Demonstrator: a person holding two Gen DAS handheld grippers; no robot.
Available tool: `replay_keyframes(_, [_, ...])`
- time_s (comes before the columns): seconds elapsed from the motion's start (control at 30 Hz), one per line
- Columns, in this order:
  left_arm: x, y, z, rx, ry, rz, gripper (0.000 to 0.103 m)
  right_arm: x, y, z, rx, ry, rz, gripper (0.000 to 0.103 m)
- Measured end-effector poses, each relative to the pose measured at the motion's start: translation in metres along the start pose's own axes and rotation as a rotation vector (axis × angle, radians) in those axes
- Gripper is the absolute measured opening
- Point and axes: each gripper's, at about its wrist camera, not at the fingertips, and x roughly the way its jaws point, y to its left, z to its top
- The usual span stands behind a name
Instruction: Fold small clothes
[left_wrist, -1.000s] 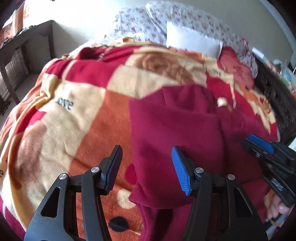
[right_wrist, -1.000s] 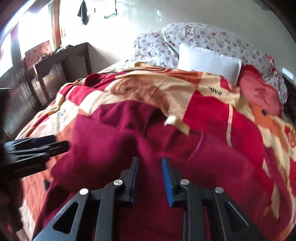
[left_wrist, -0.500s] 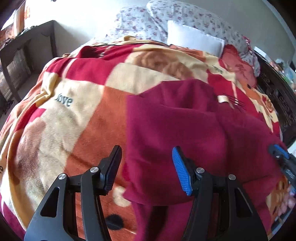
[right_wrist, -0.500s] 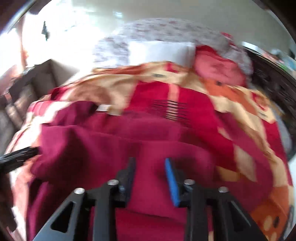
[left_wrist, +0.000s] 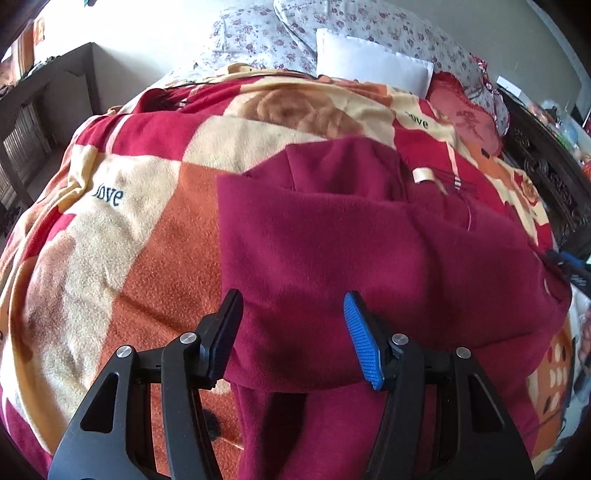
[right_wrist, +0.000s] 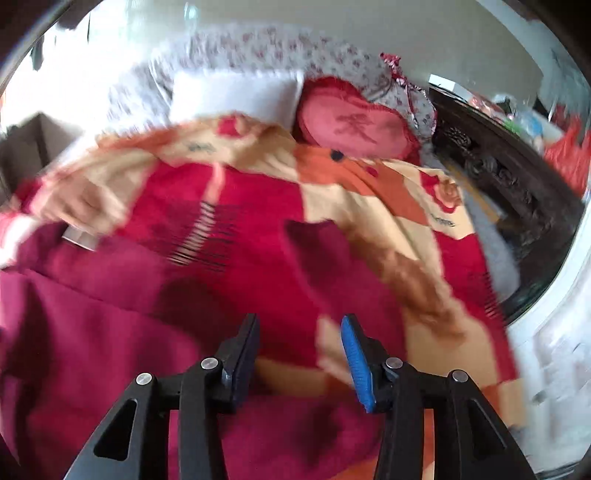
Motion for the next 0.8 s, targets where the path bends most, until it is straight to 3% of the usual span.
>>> replay_keyframes(0.2, [0.003, -0.002, 0.000, 0.011, 0.021, 0.000, 0.057, 0.051, -0.004, 0.019, -0.034, 0.059, -0.035, 0.043])
replay_keyframes(0.37, [0.009, -0.002, 0.000, 0.011, 0.036, 0.008, 0.057, 0.083, -0.008, 0.033, 0.009, 0.078, -0.008, 0.042])
replay_keyframes(0.43, [0.009, 0.000, 0.000, 0.009, 0.038, 0.010, 0.057, 0.088, -0.016, 0.034, 0.031, 0.091, 0.000, 0.007])
replay_keyframes(0.6, [0.005, 0.008, 0.001, -0.009, 0.024, 0.014, 0.057, 0.042, -0.069, 0.032, 0.195, -0.029, 0.110, 0.004])
replay_keyframes(0.8, [-0.002, 0.015, 0.001, -0.039, 0.019, 0.011, 0.057, -0.063, -0.143, 0.015, 0.362, -0.261, 0.323, 0.004])
